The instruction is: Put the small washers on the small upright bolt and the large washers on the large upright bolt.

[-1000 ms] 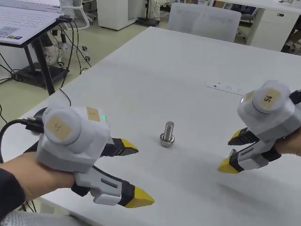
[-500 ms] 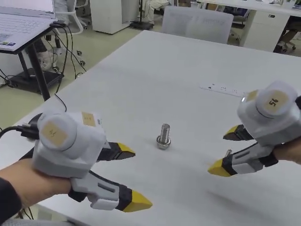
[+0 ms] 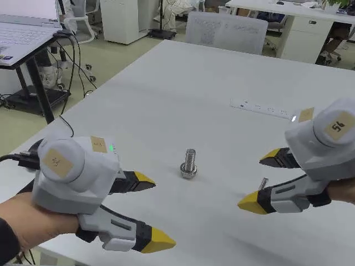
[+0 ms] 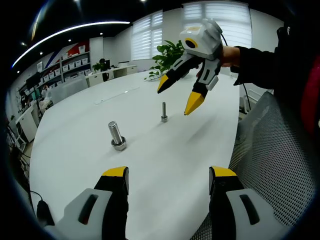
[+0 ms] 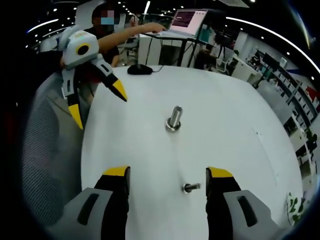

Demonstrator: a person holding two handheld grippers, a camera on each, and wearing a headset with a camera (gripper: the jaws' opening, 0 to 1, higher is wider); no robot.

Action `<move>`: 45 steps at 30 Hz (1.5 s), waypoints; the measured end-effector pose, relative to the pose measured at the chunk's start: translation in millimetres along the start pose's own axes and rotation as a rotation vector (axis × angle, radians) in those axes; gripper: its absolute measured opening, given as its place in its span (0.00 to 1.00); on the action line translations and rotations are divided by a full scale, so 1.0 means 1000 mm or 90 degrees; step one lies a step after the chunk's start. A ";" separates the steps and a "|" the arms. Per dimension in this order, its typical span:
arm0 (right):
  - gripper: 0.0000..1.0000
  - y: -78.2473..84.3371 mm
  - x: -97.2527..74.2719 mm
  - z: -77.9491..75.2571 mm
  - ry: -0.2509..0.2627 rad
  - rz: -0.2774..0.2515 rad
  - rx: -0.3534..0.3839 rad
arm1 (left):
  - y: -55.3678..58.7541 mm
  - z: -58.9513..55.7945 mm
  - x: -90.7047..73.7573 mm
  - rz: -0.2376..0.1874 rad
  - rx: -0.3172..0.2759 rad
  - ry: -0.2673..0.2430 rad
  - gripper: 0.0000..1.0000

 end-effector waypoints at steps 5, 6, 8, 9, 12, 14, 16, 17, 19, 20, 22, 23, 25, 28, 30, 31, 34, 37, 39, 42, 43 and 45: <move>0.63 0.002 -0.007 0.004 0.006 -0.009 0.006 | 0.000 0.000 0.001 0.002 0.002 0.001 0.64; 0.63 0.002 -0.008 0.005 0.006 -0.011 0.007 | -0.001 0.000 0.001 0.001 0.001 0.000 0.64; 0.63 0.004 -0.010 0.006 0.008 -0.014 0.010 | -0.001 0.000 0.001 -0.001 0.000 -0.001 0.64; 0.63 0.005 -0.010 0.007 0.008 -0.014 0.011 | -0.001 0.000 0.001 -0.001 0.000 -0.002 0.64; 0.63 0.007 -0.012 0.012 0.008 -0.019 0.016 | -0.002 0.001 0.001 -0.003 0.000 -0.002 0.64; 0.63 0.010 -0.013 0.015 0.008 -0.021 0.021 | -0.002 0.000 0.001 -0.003 0.001 -0.002 0.64; 0.63 0.012 -0.014 0.018 0.008 -0.023 0.026 | -0.002 0.000 0.002 -0.002 0.002 -0.001 0.64; 0.63 0.013 -0.015 0.019 0.008 -0.023 0.029 | -0.002 0.000 0.002 -0.002 0.002 -0.001 0.64; 0.63 0.015 -0.017 0.021 0.009 -0.024 0.034 | -0.002 0.000 0.002 -0.002 0.003 0.000 0.64; 0.63 0.016 -0.018 0.022 0.010 -0.025 0.036 | -0.003 0.000 0.002 -0.002 0.004 0.000 0.64; 0.63 0.017 -0.019 0.022 0.011 -0.025 0.038 | -0.003 0.000 0.003 -0.002 0.004 0.002 0.64; 0.63 0.018 -0.019 0.022 0.013 -0.026 0.040 | -0.003 0.000 0.003 -0.003 0.004 0.002 0.64; 0.63 0.018 -0.021 0.023 0.017 -0.031 0.045 | -0.003 0.000 0.003 -0.004 0.005 0.002 0.64; 0.63 0.019 -0.022 0.026 0.020 -0.037 0.052 | -0.004 0.001 0.002 -0.007 0.005 0.001 0.64; 0.63 0.020 -0.022 0.029 0.021 -0.039 0.056 | -0.004 0.001 0.002 -0.010 0.005 0.000 0.64; 0.63 0.020 -0.022 0.029 0.022 -0.040 0.057 | -0.004 0.001 0.002 -0.011 0.005 0.000 0.64; 0.63 0.022 -0.022 0.033 0.022 -0.043 0.066 | -0.004 0.001 0.002 -0.012 0.006 0.001 0.64; 0.63 0.025 -0.019 0.037 0.020 -0.042 0.072 | -0.004 -0.001 0.002 -0.011 0.009 0.003 0.64; 0.63 0.027 -0.018 0.040 0.019 -0.041 0.074 | -0.004 -0.001 0.002 -0.011 0.010 0.004 0.64; 0.63 0.027 -0.019 0.043 0.018 -0.044 0.076 | -0.004 -0.002 0.001 -0.010 0.010 0.006 0.64; 0.63 0.027 -0.019 0.043 0.019 -0.045 0.077 | -0.004 -0.002 0.001 -0.011 0.010 0.006 0.64; 0.63 0.026 -0.020 0.043 0.022 -0.045 0.077 | -0.004 -0.002 0.000 -0.012 0.010 0.006 0.64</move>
Point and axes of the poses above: the centre of the closed fingertips' face, and the gripper's own axes: x roughly forward along the fingers, z roughly to its left, y roughly out of its underside, the point moved 6 cm from there along -x, roughly backward along the fingers, and after that the axes turned 3 degrees about z, right-handed, at the moved point
